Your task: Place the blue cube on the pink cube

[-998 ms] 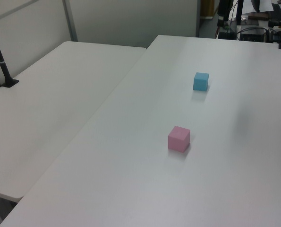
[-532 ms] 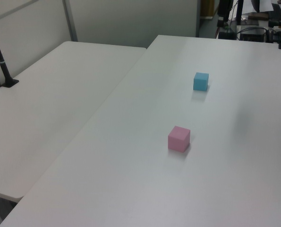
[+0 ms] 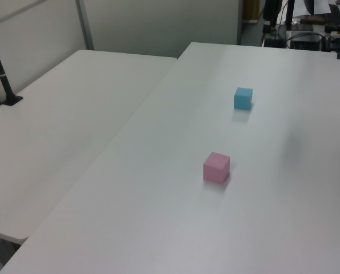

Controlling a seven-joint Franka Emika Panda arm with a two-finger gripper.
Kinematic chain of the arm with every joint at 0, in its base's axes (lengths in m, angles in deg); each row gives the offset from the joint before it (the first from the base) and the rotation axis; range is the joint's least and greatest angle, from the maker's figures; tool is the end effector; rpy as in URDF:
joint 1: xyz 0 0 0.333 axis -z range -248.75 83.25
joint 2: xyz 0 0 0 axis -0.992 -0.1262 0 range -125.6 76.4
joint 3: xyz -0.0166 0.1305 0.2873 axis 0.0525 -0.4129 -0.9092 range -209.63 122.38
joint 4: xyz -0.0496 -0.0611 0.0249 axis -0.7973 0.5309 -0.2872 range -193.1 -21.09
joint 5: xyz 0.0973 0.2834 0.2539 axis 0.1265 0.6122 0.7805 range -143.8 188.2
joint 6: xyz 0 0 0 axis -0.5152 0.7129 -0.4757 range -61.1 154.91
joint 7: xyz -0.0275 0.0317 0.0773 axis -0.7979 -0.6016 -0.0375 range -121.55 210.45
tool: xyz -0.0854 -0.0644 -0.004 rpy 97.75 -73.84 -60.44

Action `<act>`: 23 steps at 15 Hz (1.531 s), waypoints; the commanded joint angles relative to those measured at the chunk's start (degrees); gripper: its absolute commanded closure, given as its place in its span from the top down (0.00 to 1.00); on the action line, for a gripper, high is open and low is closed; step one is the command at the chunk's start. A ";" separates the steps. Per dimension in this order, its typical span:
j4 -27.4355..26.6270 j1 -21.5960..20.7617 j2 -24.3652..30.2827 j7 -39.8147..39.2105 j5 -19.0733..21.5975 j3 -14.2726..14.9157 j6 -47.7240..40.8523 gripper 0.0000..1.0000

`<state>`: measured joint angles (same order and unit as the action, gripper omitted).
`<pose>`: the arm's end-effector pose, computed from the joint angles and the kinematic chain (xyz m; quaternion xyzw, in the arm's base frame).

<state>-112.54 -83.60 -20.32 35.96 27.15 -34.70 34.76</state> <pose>0.5347 -0.0703 0.6278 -0.9983 -0.0014 -0.0384 0.0438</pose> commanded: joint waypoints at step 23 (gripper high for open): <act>-5.37 4.37 -20.27 -8.91 -7.75 0.30 23.18 1.00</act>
<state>-116.82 -79.09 -39.65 27.27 20.95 -34.49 56.19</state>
